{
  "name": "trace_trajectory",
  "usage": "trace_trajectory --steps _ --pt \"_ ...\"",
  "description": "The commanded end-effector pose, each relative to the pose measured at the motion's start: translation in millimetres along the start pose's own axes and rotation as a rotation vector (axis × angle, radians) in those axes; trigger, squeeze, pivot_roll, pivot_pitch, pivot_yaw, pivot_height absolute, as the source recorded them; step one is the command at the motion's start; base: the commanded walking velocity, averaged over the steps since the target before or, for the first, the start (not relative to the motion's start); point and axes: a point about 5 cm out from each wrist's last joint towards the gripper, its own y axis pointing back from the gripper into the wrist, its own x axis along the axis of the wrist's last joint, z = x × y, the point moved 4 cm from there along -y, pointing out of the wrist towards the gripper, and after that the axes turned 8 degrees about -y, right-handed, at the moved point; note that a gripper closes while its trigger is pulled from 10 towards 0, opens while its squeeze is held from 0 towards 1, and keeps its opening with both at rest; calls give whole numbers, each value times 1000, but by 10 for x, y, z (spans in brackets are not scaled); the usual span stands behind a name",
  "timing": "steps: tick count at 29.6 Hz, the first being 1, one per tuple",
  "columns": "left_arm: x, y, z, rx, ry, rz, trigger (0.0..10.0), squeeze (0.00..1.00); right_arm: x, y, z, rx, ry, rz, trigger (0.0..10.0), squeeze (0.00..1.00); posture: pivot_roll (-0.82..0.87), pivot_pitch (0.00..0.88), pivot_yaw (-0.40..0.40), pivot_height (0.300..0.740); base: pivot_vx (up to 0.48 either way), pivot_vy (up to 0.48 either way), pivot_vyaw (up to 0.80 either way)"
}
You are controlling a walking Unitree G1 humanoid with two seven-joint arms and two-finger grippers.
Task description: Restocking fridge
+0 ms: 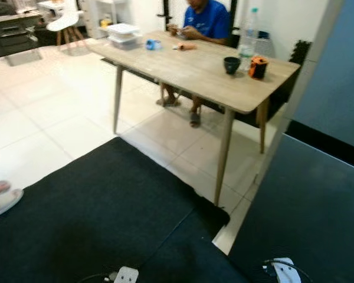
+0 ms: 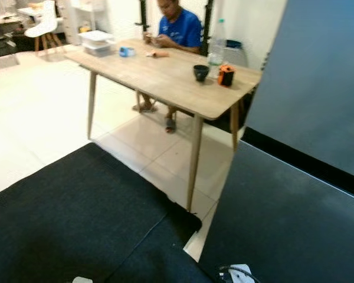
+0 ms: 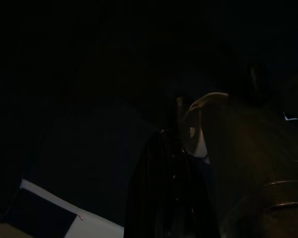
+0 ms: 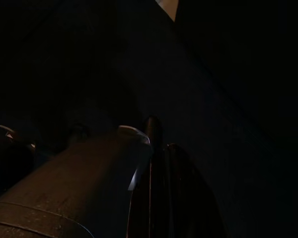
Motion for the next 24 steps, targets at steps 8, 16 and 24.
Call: trace_trajectory --steps 8,16,24 --pt "-136 15 48 -1 12 -39 10000 0 13 23 115 -39 -32 4 10000 0 -79 3 -63 740 0 0 781" --pt "-194 44 -51 40 68 -44 10000 0 27 35 168 -55 -28 9 10000 0 -92 2 -41 740 0 0 781" --pt "-42 37 -185 90 159 11 10000 0 -66 30 139 -87 -13 -18 10000 0 -52 0 -41 740 0 0 490"
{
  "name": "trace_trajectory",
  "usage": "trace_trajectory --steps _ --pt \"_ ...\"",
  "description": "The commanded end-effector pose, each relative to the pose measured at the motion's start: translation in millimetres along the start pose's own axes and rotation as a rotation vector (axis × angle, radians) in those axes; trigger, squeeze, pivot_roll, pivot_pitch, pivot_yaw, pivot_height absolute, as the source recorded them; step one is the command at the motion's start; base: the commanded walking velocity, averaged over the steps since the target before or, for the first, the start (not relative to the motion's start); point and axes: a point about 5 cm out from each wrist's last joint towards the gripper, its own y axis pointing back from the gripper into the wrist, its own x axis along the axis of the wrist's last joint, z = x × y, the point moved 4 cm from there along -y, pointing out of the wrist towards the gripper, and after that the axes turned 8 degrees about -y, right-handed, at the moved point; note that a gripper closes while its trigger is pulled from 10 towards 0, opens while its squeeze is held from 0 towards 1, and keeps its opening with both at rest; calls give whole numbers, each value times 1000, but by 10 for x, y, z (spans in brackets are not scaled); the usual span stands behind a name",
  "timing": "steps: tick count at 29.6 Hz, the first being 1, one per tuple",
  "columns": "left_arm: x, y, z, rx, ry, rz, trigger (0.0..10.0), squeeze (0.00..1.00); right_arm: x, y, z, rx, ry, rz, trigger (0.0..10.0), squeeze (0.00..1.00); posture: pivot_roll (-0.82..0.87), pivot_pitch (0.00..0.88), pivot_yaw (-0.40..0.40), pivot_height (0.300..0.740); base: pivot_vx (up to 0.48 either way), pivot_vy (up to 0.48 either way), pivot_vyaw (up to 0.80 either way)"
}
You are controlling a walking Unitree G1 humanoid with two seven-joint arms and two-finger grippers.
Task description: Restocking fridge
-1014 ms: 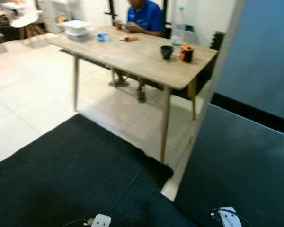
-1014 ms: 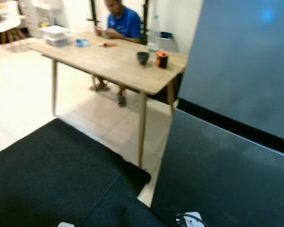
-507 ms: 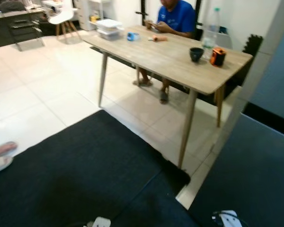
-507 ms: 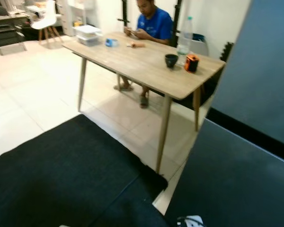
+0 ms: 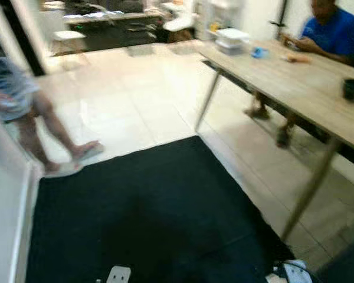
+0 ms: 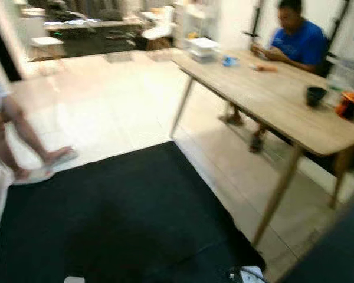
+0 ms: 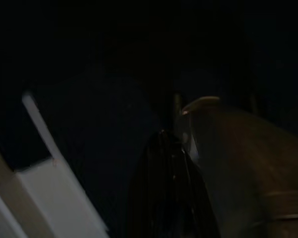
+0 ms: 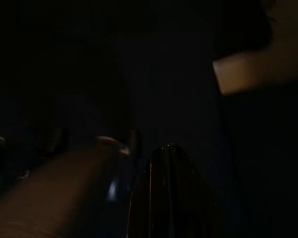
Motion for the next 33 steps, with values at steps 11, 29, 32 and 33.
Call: trace_trajectory --steps 11,29,32,33 --pt "-28 4 -28 -11 -14 -30 10000 0 49 -16 16 -39 -8 -3 10000 0 -57 0 -48 740 0 0 0" --pt "-122 39 -139 -1 -72 -79 10000 0 -49 2 45 -45 2 -32 10000 0 -47 0 -40 740 305 0 0" --pt "-49 44 -238 23 -59 -54 10000 0 -81 0 3 -26 33 -46 10000 0 -37 0 -44 740 425 0 0" --pt "-49 44 -238 23 -59 -54 10000 0 -81 0 3 -26 33 -46 10000 0 -37 0 -44 740 428 0 0"
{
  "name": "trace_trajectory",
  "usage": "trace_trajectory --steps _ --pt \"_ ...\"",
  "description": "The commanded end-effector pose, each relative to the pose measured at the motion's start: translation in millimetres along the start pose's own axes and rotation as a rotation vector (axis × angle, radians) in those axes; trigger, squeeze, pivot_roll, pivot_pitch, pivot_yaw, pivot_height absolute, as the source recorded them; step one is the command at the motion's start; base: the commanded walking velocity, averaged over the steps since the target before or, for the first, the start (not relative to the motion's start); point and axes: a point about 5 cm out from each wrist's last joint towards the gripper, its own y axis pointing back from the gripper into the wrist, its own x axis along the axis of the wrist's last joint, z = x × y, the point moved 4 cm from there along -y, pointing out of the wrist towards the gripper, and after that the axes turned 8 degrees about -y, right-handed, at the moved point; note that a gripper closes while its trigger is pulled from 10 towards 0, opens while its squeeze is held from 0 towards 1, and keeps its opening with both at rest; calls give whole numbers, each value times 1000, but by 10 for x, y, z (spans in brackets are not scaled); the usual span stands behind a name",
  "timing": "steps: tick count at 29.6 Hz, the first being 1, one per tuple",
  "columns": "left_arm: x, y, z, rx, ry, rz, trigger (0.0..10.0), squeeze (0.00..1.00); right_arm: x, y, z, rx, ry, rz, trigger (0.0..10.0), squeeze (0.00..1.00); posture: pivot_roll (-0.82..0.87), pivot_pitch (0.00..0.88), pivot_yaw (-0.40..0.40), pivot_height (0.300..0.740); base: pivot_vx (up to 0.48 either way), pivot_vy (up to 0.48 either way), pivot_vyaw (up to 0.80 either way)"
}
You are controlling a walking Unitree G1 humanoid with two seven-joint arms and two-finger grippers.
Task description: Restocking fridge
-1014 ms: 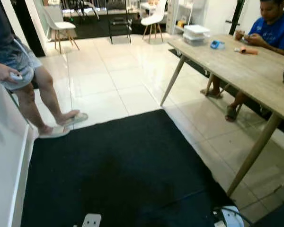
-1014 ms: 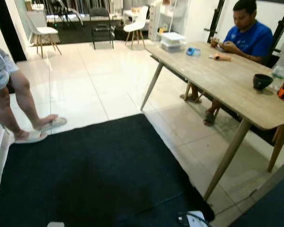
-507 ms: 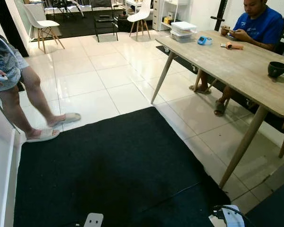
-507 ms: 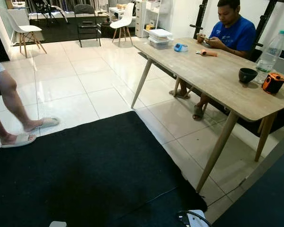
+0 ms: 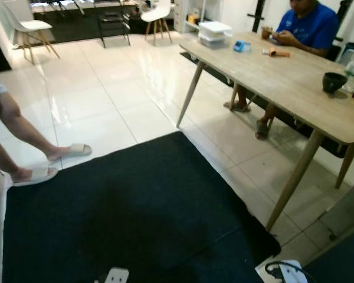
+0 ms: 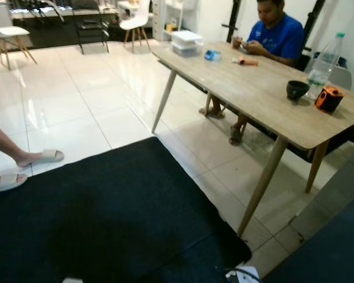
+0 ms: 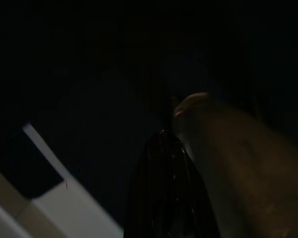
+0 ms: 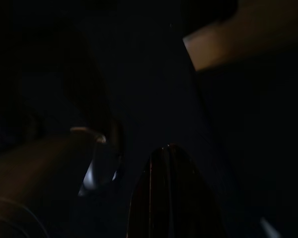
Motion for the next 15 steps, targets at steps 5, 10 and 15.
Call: trace_trajectory --steps 5,10,15 --pt "-212 41 -26 5 -7 -63 10000 0 36 -16 -81 19 -7 8 10000 0 -58 0 -36 740 434 0 0" --pt "-299 40 96 -20 -3 -84 10000 0 -10 -12 -79 19 -11 -10 10000 0 -53 0 -39 740 436 0 0" --pt "-302 38 122 -24 10 -81 10000 0 -40 -12 -98 27 4 -26 10000 0 -50 0 -42 740 434 0 -718"
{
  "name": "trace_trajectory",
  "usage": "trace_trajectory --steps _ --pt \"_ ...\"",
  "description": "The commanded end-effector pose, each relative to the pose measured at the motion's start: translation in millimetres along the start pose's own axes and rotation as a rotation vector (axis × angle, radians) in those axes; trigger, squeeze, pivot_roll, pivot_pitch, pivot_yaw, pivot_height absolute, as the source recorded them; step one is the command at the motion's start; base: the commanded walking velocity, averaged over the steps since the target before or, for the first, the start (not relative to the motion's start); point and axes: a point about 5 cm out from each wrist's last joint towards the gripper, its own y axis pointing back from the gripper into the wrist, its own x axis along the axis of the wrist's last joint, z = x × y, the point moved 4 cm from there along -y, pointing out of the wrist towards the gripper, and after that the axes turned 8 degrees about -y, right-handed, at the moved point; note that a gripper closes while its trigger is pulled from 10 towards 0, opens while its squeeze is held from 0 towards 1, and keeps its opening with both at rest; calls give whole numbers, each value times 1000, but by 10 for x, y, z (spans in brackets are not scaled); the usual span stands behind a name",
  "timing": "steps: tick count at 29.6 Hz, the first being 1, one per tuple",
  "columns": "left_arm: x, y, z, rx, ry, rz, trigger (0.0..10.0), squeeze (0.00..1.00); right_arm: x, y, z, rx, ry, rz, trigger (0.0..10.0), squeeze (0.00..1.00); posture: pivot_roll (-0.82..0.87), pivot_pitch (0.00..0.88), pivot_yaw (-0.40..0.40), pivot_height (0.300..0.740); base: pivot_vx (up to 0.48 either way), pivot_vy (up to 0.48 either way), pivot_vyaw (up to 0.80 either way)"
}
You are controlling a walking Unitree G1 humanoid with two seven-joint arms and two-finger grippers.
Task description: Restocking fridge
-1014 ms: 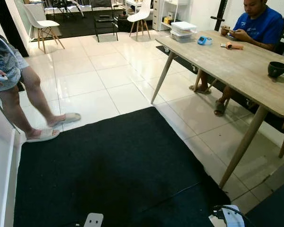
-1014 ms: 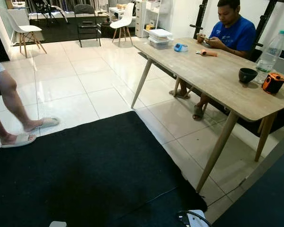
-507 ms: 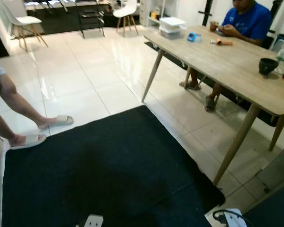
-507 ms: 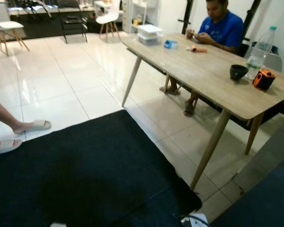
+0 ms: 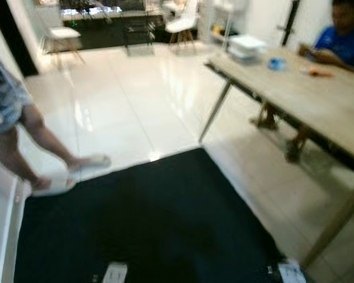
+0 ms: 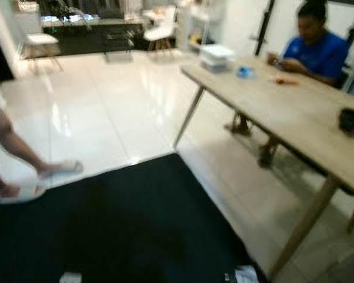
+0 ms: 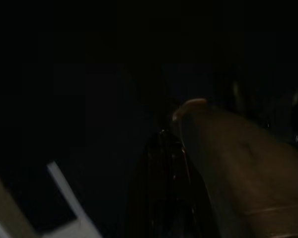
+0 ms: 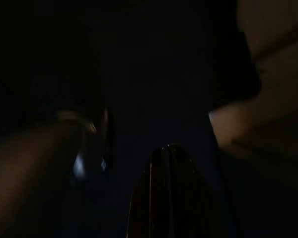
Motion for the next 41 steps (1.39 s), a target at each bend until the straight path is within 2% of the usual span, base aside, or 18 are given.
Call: trace_trajectory --steps 1,7,19,33,37,41 --pt "-195 20 76 -27 -17 -71 10000 0 -147 26 53 -11 -4 -44 10000 0 -56 0 -38 740 439 0 -781" --pt "-198 24 59 -28 -32 -72 10000 0 -119 20 48 -13 -12 -36 10000 0 -57 0 -32 740 432 0 -781" --pt "-200 26 55 -31 -36 -72 10000 0 -135 14 5 -10 -13 -40 10000 0 -51 0 -24 740 437 0 -34" --pt "-157 11 84 -37 -44 -67 10000 0 -150 11 -26 -2 -20 -47 10000 0 -50 0 -22 740 435 0 -775" --pt "-191 35 -3 -30 -44 -72 10000 0 -155 12 -24 -4 -17 -48 10000 0 -50 0 -22 740 434 0 -775" --pt "-206 44 -29 -29 -45 -74 10000 0 -155 12 -24 -4 -16 -48 10000 0 -50 0 -22 740 436 0 -775"
